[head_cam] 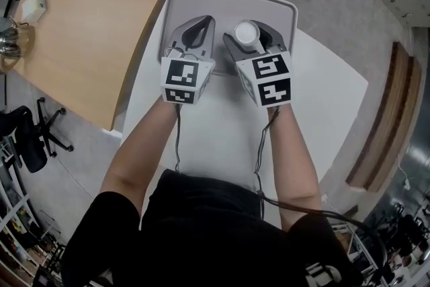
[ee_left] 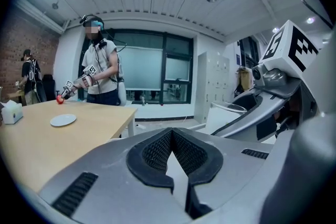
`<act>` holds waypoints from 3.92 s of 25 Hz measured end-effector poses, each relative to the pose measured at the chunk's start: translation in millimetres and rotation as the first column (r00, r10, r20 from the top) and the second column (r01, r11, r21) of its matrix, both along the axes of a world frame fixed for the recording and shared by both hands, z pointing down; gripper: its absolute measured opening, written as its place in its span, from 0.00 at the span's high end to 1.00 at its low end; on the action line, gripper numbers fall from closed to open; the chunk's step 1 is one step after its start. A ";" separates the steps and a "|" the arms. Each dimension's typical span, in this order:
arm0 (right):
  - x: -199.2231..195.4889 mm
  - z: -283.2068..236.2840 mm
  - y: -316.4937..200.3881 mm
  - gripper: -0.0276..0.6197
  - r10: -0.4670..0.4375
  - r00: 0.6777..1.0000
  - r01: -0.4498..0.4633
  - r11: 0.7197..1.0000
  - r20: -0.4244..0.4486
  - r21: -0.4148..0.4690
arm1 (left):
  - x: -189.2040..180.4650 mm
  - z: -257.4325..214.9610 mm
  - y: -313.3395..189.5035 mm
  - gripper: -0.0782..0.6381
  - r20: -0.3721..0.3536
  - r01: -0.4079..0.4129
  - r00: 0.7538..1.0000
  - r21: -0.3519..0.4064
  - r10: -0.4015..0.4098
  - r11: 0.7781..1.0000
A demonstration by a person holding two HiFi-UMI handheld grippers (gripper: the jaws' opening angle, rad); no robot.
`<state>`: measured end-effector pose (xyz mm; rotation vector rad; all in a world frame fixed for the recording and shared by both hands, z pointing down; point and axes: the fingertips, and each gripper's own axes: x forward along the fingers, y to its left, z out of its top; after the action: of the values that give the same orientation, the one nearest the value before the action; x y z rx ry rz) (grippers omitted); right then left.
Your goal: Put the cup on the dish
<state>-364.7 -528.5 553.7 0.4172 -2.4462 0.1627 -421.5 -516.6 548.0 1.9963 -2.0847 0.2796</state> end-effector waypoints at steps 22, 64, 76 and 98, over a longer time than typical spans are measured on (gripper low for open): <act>-20.9 56.5 -30.1 0.57 0.010 1.000 -0.010 1.000 -0.025 -0.025 | -10.2 32.6 -25.0 0.88 0.046 0.058 0.997 0.038 -0.060 0.998; -4.6 -54.9 -6.9 0.57 0.045 0.990 -0.064 0.988 0.135 0.139 | 11.2 -60.1 12.4 0.88 0.048 0.050 0.997 0.134 -0.057 0.990; 45.7 -191.8 66.6 0.86 0.087 0.949 -0.178 0.941 0.303 0.288 | 56.7 -168.5 83.8 0.88 0.019 0.012 1.000 0.223 -0.017 0.975; 170.2 -296.4 200.0 0.94 0.082 0.881 -0.273 0.893 0.466 0.359 | 184.0 -281.3 206.7 0.88 0.127 -0.082 0.991 0.323 0.043 0.943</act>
<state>-194.5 -328.6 257.3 0.8858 -2.8906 -0.2218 -237.5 -310.0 266.7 2.2869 -2.2679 0.0642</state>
